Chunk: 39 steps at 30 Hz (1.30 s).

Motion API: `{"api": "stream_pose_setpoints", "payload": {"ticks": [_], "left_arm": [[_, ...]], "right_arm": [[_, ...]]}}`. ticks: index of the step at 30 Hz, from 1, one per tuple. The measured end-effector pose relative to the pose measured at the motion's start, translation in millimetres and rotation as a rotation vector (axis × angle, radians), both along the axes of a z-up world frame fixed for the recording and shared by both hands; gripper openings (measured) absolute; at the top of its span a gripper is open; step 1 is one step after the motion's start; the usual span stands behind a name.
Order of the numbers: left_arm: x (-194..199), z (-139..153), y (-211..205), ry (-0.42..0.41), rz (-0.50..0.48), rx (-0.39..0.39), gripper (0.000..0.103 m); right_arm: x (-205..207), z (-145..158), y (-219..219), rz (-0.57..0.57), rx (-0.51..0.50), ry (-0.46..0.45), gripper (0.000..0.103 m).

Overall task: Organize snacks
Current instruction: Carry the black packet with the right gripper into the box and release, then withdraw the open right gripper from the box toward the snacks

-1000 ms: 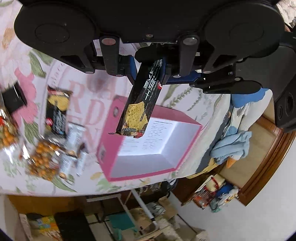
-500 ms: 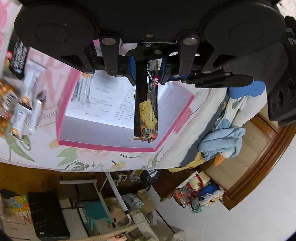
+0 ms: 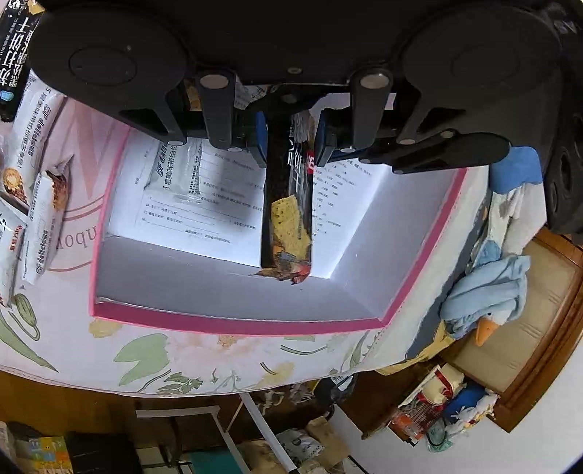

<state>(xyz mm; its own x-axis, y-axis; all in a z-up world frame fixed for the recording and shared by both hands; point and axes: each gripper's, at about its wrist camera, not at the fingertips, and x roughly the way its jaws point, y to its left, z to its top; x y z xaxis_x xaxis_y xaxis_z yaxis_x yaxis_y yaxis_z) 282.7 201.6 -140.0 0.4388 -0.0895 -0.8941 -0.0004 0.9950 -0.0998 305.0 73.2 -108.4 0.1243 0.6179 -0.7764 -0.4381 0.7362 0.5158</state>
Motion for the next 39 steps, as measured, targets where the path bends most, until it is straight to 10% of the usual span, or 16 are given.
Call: {"api": "stream_pose_setpoints", "payload": {"ticks": [23,39], "left_arm": [[-94,145,-40,-0.183,-0.191,-0.049,0.063],[-66,111,-149,-0.112,-0.256,-0.136,0.061]], "right_arm": [[-99,128,-121,0.017,-0.175,-0.281,0.051],[-129,99,-211,0.04,-0.181,-0.407,0.054]]}}
